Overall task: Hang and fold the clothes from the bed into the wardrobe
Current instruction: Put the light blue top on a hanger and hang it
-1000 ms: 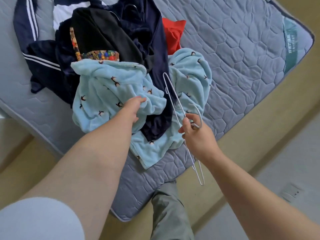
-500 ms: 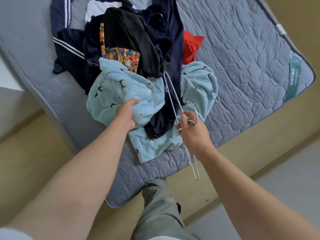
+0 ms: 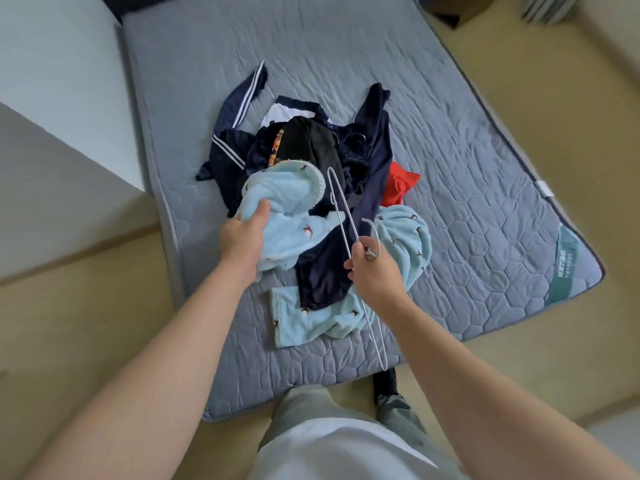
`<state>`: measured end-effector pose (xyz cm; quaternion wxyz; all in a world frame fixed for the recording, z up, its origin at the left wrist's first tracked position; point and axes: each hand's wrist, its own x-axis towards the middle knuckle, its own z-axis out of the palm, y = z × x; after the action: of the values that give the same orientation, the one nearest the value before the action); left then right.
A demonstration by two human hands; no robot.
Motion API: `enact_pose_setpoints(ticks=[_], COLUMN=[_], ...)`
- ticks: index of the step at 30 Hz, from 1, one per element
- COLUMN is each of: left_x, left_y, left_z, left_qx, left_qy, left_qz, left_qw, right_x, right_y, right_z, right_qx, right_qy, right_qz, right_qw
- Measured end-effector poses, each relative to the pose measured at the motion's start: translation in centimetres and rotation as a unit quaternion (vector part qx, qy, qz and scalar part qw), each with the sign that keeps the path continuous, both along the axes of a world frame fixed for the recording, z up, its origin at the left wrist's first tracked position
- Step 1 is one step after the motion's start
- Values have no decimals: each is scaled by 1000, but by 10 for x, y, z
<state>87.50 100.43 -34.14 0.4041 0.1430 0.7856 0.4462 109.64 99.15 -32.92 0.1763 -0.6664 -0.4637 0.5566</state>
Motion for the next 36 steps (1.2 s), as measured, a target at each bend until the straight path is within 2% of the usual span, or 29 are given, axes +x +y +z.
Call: enact_pose_setpoints(ticks=[5, 9, 14, 19, 22, 27, 33, 36], left_x=[14, 23, 28, 21, 16, 18, 16, 13], left_y=[-32, -42, -51, -71, -83, -97, -107, -111], left_z=[72, 127, 190, 242, 262, 275, 285, 288], left_qx=[50, 114, 184, 248, 255, 244, 250, 250], left_qy=[51, 90, 135, 128, 136, 138, 81, 46], left_qz=[35, -37, -123, -188, -220, -285, -345, -309], left_qw=[997, 989, 966, 942, 932, 917, 901, 916], right_x=[15, 24, 29, 15, 2, -5, -16, -23], right_y=[-8, -13, -14, -11, -8, -6, -11, -15], right_z=[33, 57, 75, 102, 118, 143, 159, 172], right_qx=[46, 77, 120, 161, 199, 182, 183, 139], right_qy=[-6, -6, 36, 70, 84, 148, 191, 205], right_qz=[77, 93, 52, 5, 3, 9, 151, 182], right_qw=[996, 993, 991, 984, 976, 972, 952, 952])
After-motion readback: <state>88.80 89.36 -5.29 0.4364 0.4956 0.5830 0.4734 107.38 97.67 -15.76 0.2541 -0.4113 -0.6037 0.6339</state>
